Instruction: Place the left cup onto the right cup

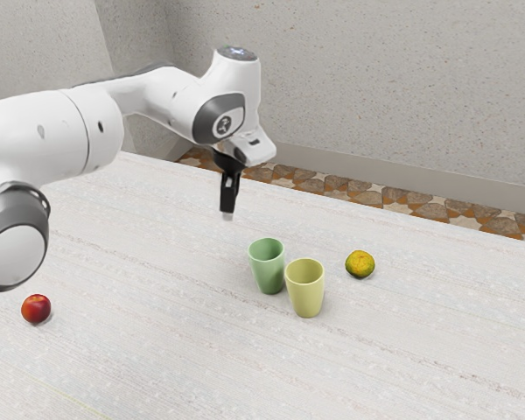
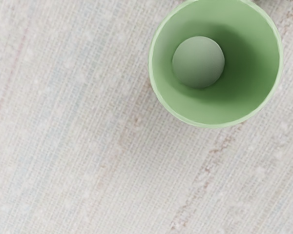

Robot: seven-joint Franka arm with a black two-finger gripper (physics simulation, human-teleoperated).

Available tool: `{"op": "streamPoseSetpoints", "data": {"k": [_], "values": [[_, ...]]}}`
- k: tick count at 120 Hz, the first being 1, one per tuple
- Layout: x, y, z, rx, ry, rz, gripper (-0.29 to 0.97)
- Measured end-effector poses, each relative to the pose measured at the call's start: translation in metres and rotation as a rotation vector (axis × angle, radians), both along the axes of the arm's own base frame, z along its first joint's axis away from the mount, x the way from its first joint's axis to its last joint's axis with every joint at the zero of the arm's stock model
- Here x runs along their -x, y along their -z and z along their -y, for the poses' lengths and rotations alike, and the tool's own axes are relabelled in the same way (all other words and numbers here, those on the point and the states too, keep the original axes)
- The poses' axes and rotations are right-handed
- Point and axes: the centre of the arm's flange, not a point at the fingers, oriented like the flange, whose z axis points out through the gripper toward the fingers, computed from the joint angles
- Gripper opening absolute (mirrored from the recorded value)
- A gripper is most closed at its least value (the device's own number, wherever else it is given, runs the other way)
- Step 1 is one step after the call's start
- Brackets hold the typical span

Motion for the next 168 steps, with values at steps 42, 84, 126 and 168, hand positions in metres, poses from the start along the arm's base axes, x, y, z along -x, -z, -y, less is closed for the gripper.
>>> {"op": "streamPoseSetpoints", "data": {"k": [42, 84, 126, 168], "values": [[-0.014, 0.034, 0.048, 0.002, 0.12, 0.065, 0.68], [-0.019, 0.069, 0.048, 0.007, 0.135, 0.062, 0.68], [-0.02, 0.087, 0.056, 0.086, 0.097, 0.062, 0.38], [-0.003, 0.106, 0.044, 0.192, -0.025, 0.002, -0.04]]}}
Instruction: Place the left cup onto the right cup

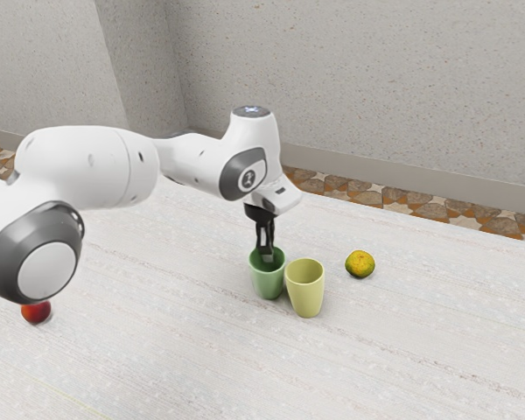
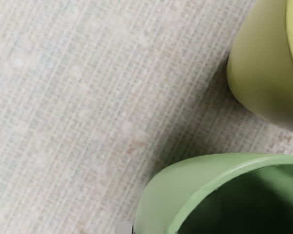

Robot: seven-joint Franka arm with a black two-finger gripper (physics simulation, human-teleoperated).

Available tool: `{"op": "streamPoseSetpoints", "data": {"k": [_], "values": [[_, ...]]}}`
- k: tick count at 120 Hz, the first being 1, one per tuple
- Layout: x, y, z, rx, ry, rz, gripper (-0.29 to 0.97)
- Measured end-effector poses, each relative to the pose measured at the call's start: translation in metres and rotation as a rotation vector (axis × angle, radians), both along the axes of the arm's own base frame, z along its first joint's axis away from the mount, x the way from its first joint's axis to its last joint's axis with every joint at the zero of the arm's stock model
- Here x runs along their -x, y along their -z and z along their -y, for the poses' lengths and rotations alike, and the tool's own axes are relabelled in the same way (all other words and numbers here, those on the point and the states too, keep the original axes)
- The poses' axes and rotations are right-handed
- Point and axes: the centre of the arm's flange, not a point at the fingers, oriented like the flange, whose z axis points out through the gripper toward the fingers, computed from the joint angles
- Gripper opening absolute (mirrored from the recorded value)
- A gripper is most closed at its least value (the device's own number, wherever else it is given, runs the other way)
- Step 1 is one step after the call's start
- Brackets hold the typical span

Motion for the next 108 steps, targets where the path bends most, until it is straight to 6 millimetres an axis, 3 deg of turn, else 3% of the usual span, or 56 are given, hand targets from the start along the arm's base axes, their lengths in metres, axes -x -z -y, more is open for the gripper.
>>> {"op": "streamPoseSetpoints", "data": {"k": [16, 50, 78, 94, 108], "values": [[0.007, -0.004, -0.009, 0.004, -0.026, -0.012, -0.08], [0.022, -0.031, -0.016, 0.002, -0.047, -0.008, -0.1], [0.034, -0.093, -0.018, -0.027, -0.036, 0.057, -0.11], [0.033, -0.127, -0.004, -0.045, -0.01, 0.099, -0.11], [0.031, -0.143, 0.015, -0.06, 0.016, 0.123, -0.11]]}}
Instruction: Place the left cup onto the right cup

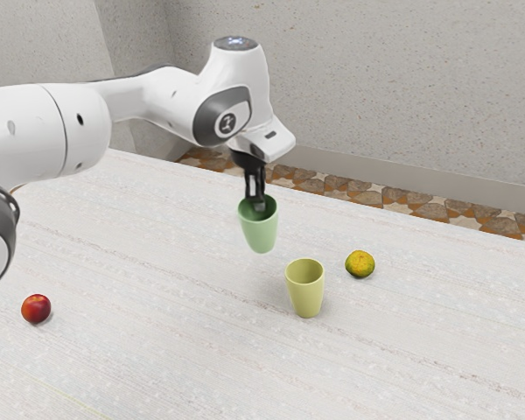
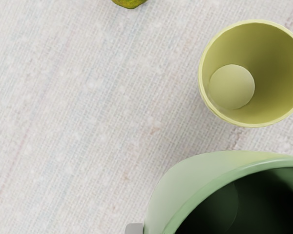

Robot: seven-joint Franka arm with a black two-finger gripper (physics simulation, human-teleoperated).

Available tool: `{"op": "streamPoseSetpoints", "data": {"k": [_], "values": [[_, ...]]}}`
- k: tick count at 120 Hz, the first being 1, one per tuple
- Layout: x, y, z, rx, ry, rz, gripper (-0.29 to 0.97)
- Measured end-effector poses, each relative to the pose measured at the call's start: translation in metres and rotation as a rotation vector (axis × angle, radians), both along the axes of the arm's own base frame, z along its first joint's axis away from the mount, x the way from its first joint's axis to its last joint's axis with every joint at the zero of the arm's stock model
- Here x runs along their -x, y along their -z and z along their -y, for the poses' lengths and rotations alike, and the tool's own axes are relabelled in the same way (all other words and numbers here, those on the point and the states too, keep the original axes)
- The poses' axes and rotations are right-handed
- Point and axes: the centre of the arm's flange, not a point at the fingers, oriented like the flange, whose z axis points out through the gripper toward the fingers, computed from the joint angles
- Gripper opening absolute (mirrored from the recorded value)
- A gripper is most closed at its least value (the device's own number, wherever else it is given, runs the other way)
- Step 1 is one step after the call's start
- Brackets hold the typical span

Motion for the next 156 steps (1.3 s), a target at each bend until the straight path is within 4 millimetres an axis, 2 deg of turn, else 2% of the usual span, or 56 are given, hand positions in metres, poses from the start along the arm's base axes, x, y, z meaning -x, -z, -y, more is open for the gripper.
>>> {"op": "streamPoseSetpoints", "data": {"k": [26, 54, 88, 123, 156], "values": [[0.004, -0.001, 0.027, -0.014, 0.029, 0.001, -0.11], [-0.008, 0.001, 0.054, -0.034, 0.056, 0.03, -0.11], [-0.012, 0.016, 0.083, -0.041, 0.087, 0.042, -0.11], [-0.02, 0.024, 0.095, -0.037, 0.099, 0.072, -0.11], [-0.015, 0.017, 0.095, -0.002, 0.081, 0.064, -0.11]]}}
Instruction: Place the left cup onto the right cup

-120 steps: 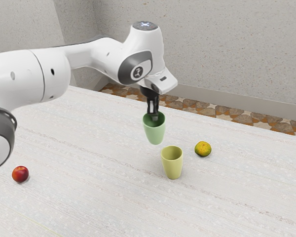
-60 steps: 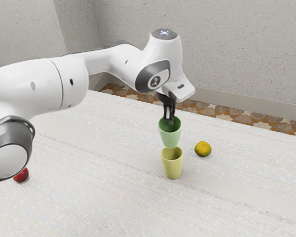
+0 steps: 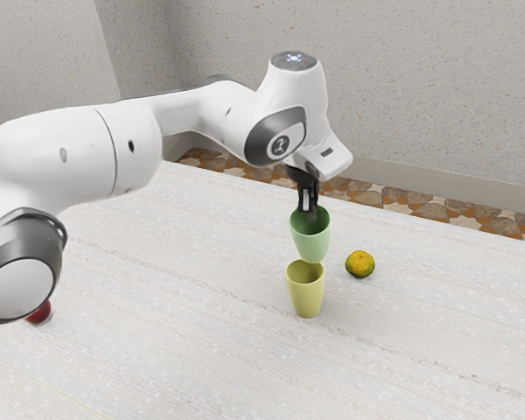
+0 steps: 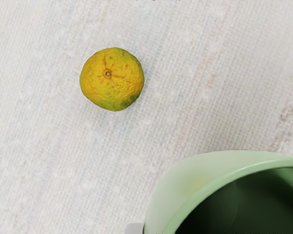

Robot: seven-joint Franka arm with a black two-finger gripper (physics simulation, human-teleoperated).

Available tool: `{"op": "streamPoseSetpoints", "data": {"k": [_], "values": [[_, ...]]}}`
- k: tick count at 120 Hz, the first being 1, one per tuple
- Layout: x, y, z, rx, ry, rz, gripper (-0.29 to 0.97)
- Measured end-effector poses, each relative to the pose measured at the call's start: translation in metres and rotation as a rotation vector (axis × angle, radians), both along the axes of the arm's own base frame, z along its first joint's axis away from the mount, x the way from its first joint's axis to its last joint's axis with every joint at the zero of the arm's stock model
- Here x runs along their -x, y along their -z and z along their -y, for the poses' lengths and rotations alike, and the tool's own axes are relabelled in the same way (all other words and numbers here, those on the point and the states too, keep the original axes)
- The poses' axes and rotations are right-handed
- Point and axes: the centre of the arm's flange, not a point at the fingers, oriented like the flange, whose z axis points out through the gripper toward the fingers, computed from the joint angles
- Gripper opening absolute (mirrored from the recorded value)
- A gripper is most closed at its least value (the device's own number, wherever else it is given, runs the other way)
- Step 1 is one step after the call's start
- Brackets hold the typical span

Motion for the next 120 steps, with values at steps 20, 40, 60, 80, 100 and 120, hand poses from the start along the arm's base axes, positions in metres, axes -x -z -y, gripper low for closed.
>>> {"op": "streamPoseSetpoints", "data": {"k": [20, 40, 60, 80, 100, 120], "values": [[0.004, 0.007, -0.002, 0.028, -0.026, -0.039, -0.11], [0.006, 0.022, -0.01, 0.036, -0.054, -0.081, -0.11], [0.005, 0.042, -0.012, 0.028, -0.068, -0.115, -0.11], [0.002, 0.062, -0.019, 0.015, -0.086, -0.142, -0.11], [0.001, 0.061, -0.024, 0.008, -0.089, -0.144, 0.12], [0.005, 0.041, -0.024, 0.011, -0.08, -0.128, 0.42]]}}
